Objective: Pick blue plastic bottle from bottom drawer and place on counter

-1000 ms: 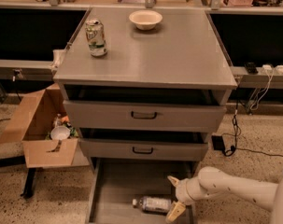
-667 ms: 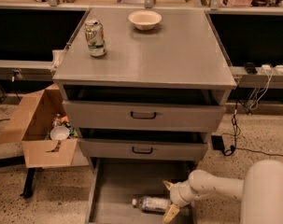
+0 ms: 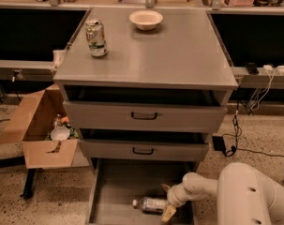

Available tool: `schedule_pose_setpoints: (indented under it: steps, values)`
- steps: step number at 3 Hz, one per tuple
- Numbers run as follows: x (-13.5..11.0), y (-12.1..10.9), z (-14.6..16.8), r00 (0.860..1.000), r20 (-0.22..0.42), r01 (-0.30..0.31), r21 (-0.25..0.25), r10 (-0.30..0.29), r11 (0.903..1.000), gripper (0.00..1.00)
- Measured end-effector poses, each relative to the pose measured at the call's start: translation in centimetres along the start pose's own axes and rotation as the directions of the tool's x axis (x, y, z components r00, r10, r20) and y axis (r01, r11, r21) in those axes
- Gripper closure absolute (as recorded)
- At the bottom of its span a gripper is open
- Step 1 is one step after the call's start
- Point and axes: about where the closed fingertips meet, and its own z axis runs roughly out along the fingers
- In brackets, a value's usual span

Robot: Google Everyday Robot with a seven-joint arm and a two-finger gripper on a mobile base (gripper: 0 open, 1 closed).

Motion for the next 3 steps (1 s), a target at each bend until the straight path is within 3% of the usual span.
schedule_pose_setpoints:
  steps: [1,2,3]
  values:
    - [1.3,-1.0,2.2,1.000,-0.016,-0.006,0.005,0.006,1.0000,0.15]
    - [1.4,-1.4,2.7,1.000,-0.015,0.009,0.025,-0.009,0.9997,0.39]
    - [-1.4,-0.3,-0.2,0.994,0.054,0.090,0.069,-0.094,0.9935,0.69]
